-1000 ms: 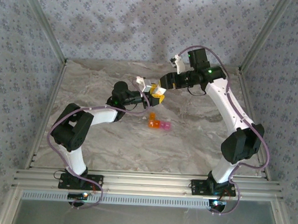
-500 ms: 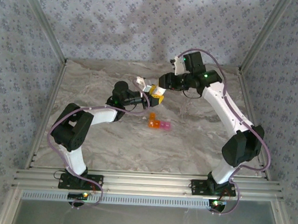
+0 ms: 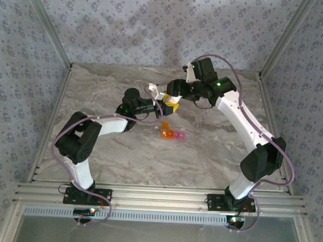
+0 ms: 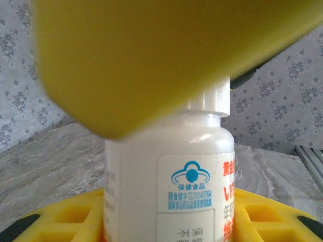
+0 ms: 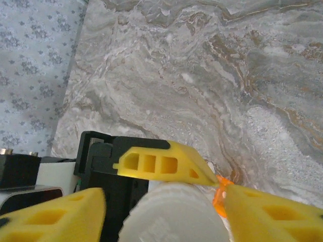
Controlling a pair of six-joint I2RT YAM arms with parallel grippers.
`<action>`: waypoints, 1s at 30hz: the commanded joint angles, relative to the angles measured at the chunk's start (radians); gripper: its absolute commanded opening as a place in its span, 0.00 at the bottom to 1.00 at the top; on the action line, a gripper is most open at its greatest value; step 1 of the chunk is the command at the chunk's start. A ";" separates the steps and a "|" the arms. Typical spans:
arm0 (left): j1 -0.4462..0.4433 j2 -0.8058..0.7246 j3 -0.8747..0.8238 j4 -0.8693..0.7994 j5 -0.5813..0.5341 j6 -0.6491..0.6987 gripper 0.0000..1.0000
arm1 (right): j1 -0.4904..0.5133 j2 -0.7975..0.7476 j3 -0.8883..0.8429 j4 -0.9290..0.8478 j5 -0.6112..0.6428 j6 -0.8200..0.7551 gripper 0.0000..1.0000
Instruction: Sort the pills into containers
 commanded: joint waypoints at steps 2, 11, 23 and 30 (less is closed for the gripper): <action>-0.003 -0.031 0.027 0.046 0.019 0.009 0.00 | -0.050 -0.049 0.073 -0.032 -0.046 0.004 0.82; -0.004 -0.032 0.024 0.046 0.026 0.010 0.00 | -0.166 -0.070 0.073 -0.020 -0.240 -0.174 0.86; -0.007 -0.029 0.027 0.046 0.037 0.006 0.00 | -0.172 0.004 0.094 -0.116 -0.377 -0.424 0.84; -0.008 -0.031 0.027 0.045 0.036 0.006 0.00 | -0.157 0.038 0.099 -0.125 -0.362 -0.426 0.76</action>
